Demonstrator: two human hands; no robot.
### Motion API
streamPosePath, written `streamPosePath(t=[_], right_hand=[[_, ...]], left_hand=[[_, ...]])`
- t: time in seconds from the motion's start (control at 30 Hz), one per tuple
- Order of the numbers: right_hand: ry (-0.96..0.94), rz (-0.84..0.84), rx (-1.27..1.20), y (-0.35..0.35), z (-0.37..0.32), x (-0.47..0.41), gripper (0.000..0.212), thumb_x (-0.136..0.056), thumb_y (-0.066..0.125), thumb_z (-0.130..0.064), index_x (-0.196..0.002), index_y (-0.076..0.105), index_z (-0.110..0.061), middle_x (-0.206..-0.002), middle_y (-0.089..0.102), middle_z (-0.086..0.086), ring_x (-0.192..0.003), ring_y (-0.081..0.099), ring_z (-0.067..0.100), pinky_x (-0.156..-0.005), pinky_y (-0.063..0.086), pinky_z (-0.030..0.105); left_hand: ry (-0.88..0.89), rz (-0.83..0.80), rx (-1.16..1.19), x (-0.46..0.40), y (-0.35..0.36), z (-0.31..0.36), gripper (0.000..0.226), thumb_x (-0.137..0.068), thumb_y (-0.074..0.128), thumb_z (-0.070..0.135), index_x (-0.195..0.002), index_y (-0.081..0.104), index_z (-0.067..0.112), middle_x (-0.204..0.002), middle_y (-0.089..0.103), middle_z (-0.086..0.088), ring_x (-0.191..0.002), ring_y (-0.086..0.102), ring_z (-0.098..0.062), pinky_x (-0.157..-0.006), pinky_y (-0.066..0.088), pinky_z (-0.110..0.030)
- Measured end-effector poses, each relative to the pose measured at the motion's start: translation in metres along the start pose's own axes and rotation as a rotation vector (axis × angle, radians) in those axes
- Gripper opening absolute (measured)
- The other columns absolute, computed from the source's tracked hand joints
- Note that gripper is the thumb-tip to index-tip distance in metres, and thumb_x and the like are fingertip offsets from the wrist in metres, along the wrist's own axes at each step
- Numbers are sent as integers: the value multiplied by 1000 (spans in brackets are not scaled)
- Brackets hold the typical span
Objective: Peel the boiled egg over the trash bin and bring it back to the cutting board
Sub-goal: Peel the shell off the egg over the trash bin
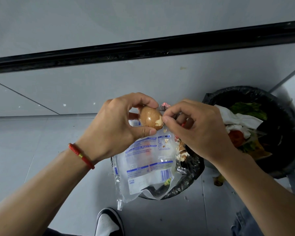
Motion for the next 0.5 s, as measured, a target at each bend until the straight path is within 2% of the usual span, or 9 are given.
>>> streamPosePath(t=[0.13,0.3,0.37,0.5], right_hand=[[15,0,-4,1,1,1,9,-89,77,-15,-81,73,-13,-70,52,-29,-49,53,6,-55,39,5],[63,-33,-73,5,3,2,12,-84,69,-26,-78,66,-16,-54,55,-14,-50,55,10,-60,38,2],[104,-63,-94,7,5,2,9,-83,68,-25,-78,63,-20,-51,56,-14,-50,59,9,-59,39,2],[186,-127,-135,8,7,3,10,-81,68,-19,-77,60,-23,-64,68,-21,-52,67,13,-55,41,4]], left_hand=[[10,-11,0,1,1,2,49,-69,93,16,-111,72,28,-105,74,11,-101,70,-8,-91,58,-21],[38,-21,-12,2,4,4,49,-70,92,12,-111,71,27,-107,72,13,-105,68,-6,-92,57,-21],[50,-27,-21,2,4,3,49,-70,92,11,-112,71,26,-108,71,13,-107,66,-7,-92,57,-21],[48,-24,-27,2,4,1,49,-72,91,11,-111,69,28,-108,70,14,-108,65,-6,-93,56,-19]])
Point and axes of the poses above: each hand's wrist, its own x-axis away from the middle knuckle, its own y-axis out of the palm, z = x × y, the point moved 3 cm from there along -x, towards the middle knuckle
